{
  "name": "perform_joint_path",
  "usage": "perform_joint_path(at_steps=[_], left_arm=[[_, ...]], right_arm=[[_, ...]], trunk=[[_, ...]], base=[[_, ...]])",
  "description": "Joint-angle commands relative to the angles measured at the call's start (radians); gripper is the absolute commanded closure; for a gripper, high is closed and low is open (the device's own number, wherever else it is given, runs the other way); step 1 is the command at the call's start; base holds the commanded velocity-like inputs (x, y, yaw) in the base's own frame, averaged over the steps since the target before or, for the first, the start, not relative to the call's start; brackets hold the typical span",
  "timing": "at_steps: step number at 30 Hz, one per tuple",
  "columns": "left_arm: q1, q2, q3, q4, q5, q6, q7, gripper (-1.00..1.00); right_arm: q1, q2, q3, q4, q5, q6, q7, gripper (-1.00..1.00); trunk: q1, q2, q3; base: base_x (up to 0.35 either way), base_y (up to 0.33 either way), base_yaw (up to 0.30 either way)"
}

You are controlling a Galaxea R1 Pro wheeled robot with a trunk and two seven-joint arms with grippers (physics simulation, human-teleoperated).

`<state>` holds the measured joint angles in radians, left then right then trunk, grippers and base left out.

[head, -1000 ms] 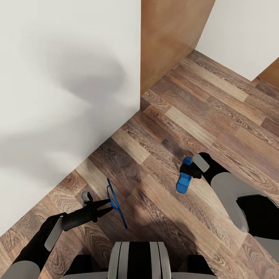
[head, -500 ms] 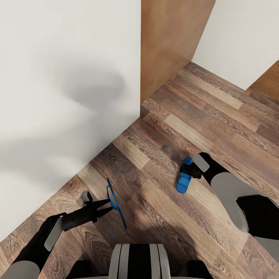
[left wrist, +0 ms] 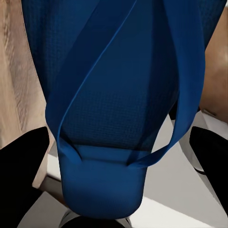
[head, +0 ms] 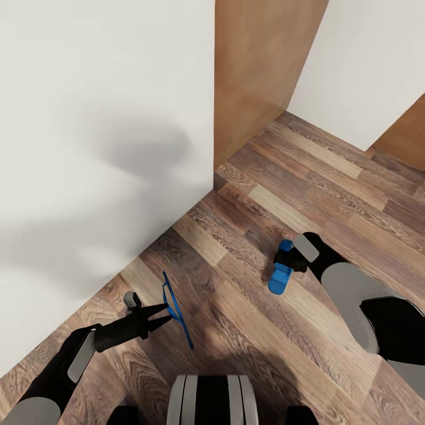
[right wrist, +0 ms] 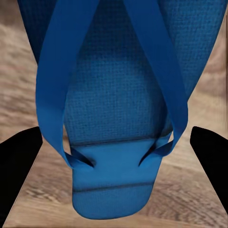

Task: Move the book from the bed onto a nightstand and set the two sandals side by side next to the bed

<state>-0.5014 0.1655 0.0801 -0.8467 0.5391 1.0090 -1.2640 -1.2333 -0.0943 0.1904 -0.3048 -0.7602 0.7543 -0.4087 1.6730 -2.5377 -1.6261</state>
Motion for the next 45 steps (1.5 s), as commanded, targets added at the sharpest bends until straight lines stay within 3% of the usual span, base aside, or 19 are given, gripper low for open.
perform_joint_path(at_steps=[1, 45], left_arm=[[0.0, 0.0, 0.0, 0.0, 0.001, 0.007, -0.002, 1.0], [0.0, 0.0, -0.002, 0.0, 0.001, 0.007, 0.0, 1.0]], right_arm=[[0.0, -0.001, 0.007, -0.002, -0.011, 0.003, -0.008, 1.0], [0.0, 0.0, 0.003, 0.0, -0.007, 0.002, -0.017, 1.0]], trunk=[[-0.001, 0.0, 0.003], [-0.02, 0.01, 0.174]], base=[[0.0, 0.0, 0.0], [0.0, 0.0, 0.0]])
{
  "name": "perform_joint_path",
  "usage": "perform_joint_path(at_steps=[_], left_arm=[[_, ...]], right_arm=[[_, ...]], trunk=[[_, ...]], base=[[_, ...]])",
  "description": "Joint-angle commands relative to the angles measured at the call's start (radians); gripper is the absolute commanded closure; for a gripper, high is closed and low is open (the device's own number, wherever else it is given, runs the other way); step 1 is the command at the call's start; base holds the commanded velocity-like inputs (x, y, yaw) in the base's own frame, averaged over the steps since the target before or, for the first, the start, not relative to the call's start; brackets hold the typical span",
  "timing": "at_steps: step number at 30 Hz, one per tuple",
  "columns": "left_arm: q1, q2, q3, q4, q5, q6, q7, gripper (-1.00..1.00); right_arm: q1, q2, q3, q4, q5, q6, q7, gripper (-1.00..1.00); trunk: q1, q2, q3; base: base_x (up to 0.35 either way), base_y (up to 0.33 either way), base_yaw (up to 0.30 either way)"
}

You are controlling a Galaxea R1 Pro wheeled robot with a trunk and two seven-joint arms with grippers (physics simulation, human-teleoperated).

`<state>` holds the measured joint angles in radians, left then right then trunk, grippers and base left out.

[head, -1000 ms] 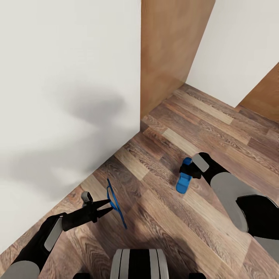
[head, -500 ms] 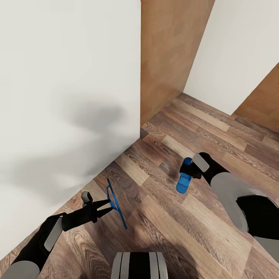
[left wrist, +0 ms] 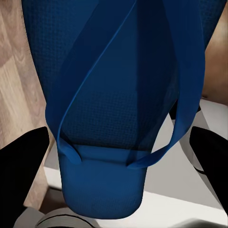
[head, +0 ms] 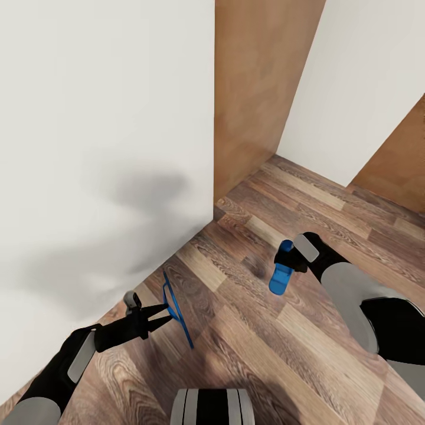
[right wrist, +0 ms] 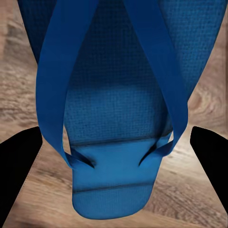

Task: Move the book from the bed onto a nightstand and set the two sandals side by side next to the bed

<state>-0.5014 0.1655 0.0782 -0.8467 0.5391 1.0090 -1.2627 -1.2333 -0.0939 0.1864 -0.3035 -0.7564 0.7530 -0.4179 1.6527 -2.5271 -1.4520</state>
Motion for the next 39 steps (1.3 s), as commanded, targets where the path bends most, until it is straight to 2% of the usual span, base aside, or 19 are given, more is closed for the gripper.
perform_joint_path(at_steps=[1, 24, 27, 29, 30, 31, 34, 37, 38, 39], left_arm=[[0.0, 0.0, 0.0, 0.0, 0.001, 0.007, -0.002, 1.0], [0.0, 0.0, -0.002, 0.0, -0.001, 0.005, 0.003, 1.0], [0.0, 0.0, -0.002, 0.0, -0.001, 0.005, 0.003, 1.0], [0.0, 0.0, -0.002, 0.0, -0.001, 0.005, 0.003, 1.0], [0.0, 0.0, -0.002, 0.0, -0.001, 0.005, 0.003, 1.0], [0.0, 0.001, -0.002, 0.0, -0.003, 0.005, 0.003, 1.0], [0.0, 0.001, -0.002, 0.0, -0.016, 0.005, 0.003, 1.0], [0.0, -0.003, -0.002, 0.0, -0.066, 0.005, 0.001, 1.0], [0.0, -0.004, -0.002, 0.0, -0.073, 0.005, 0.001, 1.0], [0.0, -0.006, -0.002, 0.0, -0.083, 0.005, 0.001, 1.0]], right_arm=[[0.0, -0.001, 0.007, -0.002, -0.011, 0.003, -0.008, 1.0], [0.0, -0.004, 0.01, -0.003, -0.017, 0.006, -0.003, 1.0], [0.001, -0.021, 0.01, -0.004, -0.018, 0.007, 0.006, 1.0], [0.001, -0.047, 0.009, -0.005, -0.022, 0.008, 0.026, 1.0], [0.001, -0.058, 0.007, -0.005, -0.024, 0.009, 0.038, 1.0], [0.001, -0.081, 0.006, -0.005, -0.028, 0.012, 0.073, 1.0], [0.003, -0.113, 0.005, -0.006, -0.031, 0.02, 0.147, 1.0], [0.01, -0.161, 0.005, 0.0, -0.026, 0.036, 0.326, 1.0], [0.011, -0.167, 0.005, 0.001, -0.025, 0.038, 0.355, 1.0], [0.012, -0.18, 0.005, 0.004, -0.024, 0.04, 0.412, 1.0]], trunk=[[-0.001, 0.0, 0.003], [-0.011, 0.005, 0.092], [-0.012, 0.006, 0.104], [-0.013, 0.007, 0.112], [-0.014, 0.007, 0.115], [-0.014, 0.007, 0.119], [-0.015, 0.008, 0.131], [-0.017, 0.008, 0.143], [-0.017, 0.009, 0.146], [-0.018, 0.009, 0.15]], base=[[0.0, 0.0, 0.0], [0.0, 0.0, 0.0], [0.0, 0.0, 0.0], [0.0, 0.0, 0.0], [0.0, 0.0, 0.0], [0.0, 0.0, 0.0], [0.0, 0.0, 0.0], [0.0, 0.0, 0.0], [0.0, 0.0, 0.0], [0.0, 0.0, 0.0]])
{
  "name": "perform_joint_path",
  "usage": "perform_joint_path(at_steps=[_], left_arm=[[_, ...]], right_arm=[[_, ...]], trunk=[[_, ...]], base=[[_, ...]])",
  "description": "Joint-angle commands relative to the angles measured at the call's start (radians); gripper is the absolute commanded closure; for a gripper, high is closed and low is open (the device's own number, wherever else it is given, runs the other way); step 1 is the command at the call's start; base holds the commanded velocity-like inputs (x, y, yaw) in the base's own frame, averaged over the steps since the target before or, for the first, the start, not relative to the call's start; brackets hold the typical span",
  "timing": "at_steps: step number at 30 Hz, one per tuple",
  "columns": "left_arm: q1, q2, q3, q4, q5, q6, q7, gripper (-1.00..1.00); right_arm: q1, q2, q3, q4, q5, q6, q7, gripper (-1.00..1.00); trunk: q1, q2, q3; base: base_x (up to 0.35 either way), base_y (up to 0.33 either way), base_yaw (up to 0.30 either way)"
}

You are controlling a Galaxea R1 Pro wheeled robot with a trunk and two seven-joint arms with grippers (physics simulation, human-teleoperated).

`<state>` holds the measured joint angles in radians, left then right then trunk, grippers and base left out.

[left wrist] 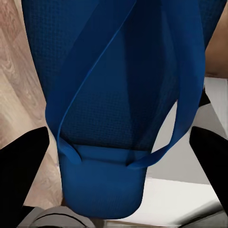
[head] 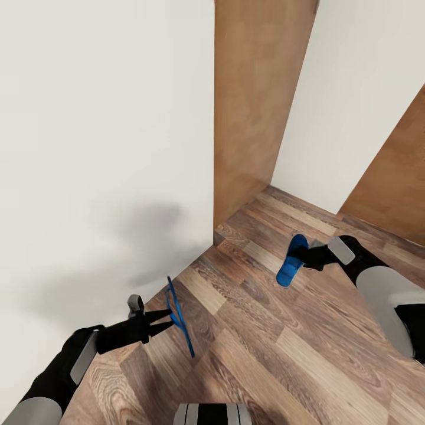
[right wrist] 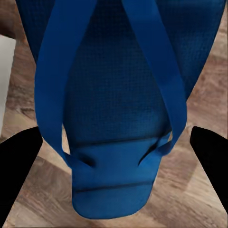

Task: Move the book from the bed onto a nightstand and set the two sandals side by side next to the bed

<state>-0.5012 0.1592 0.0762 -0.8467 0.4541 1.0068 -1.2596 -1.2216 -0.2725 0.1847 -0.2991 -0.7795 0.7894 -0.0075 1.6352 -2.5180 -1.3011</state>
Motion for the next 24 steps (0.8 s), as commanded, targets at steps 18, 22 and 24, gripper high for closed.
perform_joint_path(at_steps=[18, 22, 24], left_arm=[[0.0, 0.002, -0.01, 0.045, -0.06, -0.026, -0.002, 1.0], [0.0, 0.003, -0.011, 0.063, -0.094, -0.034, -0.004, 1.0], [0.0, 0.003, -0.011, 0.066, -0.098, -0.035, -0.004, 1.0]], right_arm=[[0.169, -0.043, 0.008, 0.008, 0.004, 0.0, 0.58, 1.0], [0.227, -0.053, 0.007, 0.045, 0.001, -0.007, 0.691, 1.0], [0.238, -0.059, 0.007, 0.064, 0.002, -0.023, 0.728, 1.0]], trunk=[[-0.008, 0.004, 0.069], [-0.01, 0.005, 0.084], [-0.011, 0.005, 0.092]], base=[[0.0, 0.0, 0.0], [0.0, 0.0, 0.0], [0.0, 0.0, 0.0]])
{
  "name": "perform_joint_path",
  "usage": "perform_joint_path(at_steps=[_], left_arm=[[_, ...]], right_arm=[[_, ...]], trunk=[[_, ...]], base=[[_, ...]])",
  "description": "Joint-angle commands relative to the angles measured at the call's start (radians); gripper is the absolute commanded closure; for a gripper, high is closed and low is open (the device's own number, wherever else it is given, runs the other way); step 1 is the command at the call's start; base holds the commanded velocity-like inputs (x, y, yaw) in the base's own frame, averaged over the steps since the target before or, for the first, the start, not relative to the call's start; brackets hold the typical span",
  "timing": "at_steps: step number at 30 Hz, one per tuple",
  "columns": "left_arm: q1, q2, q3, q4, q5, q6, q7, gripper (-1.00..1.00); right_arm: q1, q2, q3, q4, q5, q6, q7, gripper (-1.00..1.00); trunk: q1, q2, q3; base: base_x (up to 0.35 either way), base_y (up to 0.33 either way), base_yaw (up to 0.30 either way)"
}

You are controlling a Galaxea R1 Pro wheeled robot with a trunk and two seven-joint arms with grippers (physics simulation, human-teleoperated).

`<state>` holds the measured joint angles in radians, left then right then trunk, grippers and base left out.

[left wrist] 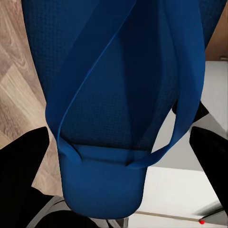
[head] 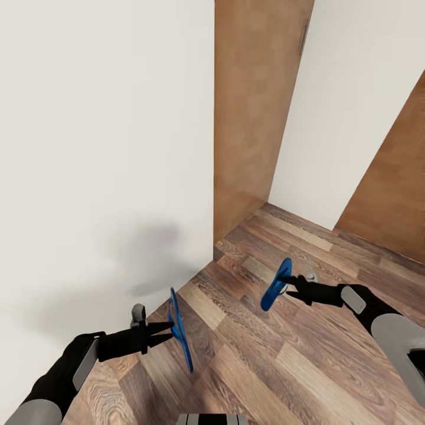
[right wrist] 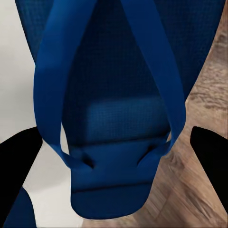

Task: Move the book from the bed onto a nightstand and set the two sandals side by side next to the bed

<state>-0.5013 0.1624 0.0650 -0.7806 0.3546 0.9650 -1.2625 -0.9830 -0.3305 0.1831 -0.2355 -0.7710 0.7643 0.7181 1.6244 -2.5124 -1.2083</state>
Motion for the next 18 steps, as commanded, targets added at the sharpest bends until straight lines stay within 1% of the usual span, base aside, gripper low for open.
perform_joint_path(at_steps=[1, 3, 4, 7, 14, 18], left_arm=[[0.0, 0.0, 0.0, 0.002, 0.001, 0.007, -0.001, 1.0], [0.0, 0.0, 0.0, 0.005, 0.0, 0.006, -0.001, 1.0], [0.0, 0.0, 0.0, 0.01, -0.003, 0.006, -0.001, 1.0], [0.0, 0.0, 0.0, 0.015, -0.007, 0.006, -0.001, 1.0], [0.0, -0.001, -0.001, 0.019, -0.013, 0.005, 0.0, 1.0], [0.0, -0.001, -0.001, 0.019, -0.019, 0.005, 0.0, 1.0]], right_arm=[[0.003, -0.002, 0.008, 0.008, -0.006, -0.007, 0.014, 1.0], [0.008, -0.004, 0.009, 0.029, -0.006, -0.031, 0.034, 1.0], [0.012, -0.005, 0.009, 0.052, -0.005, -0.056, 0.051, 1.0], [0.015, -0.007, 0.009, 0.087, -0.005, -0.088, 0.077, 1.0], [0.021, -0.01, 0.009, 0.136, -0.004, -0.127, 0.124, 1.0], [0.026, -0.01, 0.008, 0.169, -0.002, -0.163, 0.155, 1.0]], trunk=[[-0.001, 0.0, 0.003], [-0.001, 0.0, 0.011], [-0.002, 0.001, 0.015], [-0.003, 0.001, 0.026], [-0.006, 0.003, 0.053], [-0.008, 0.004, 0.069]], base=[[0.0, 0.0, 0.0], [0.0, 0.0, 0.0], [0.0, 0.0, 0.0], [0.0, 0.0, 0.0], [0.0, 0.0, 0.0], [0.0, 0.0, 0.0]])
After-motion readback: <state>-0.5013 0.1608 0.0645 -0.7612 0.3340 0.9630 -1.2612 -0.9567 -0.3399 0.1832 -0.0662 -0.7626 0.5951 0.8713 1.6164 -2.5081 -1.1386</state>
